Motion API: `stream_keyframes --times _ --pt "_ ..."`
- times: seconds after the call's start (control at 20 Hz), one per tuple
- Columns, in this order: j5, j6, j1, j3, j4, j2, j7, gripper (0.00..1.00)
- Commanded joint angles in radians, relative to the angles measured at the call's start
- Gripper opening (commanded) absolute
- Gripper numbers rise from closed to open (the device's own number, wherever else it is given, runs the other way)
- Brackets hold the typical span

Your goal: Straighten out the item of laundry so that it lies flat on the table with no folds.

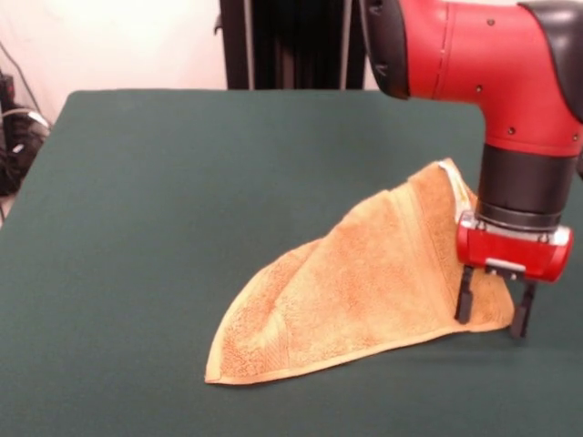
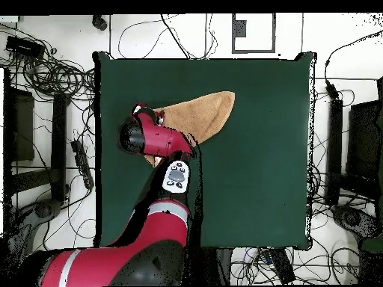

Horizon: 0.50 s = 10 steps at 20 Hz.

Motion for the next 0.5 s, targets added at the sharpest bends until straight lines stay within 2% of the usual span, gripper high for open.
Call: stream_keyframes --times 0.05,0.25,0.3,0.5 --pt "0.121 -0.08 0.051 0.077 -0.047 0.211 0.254 1.0" --pt "0.139 -0.122 0.051 0.084 -0.073 0.24 0.225 1.0" --pt "0.123 -0.136 0.038 0.104 -0.07 0.236 0.201 0.0" --pt "0.139 -0.124 0.057 0.072 -0.079 0.244 0.192 0.0"
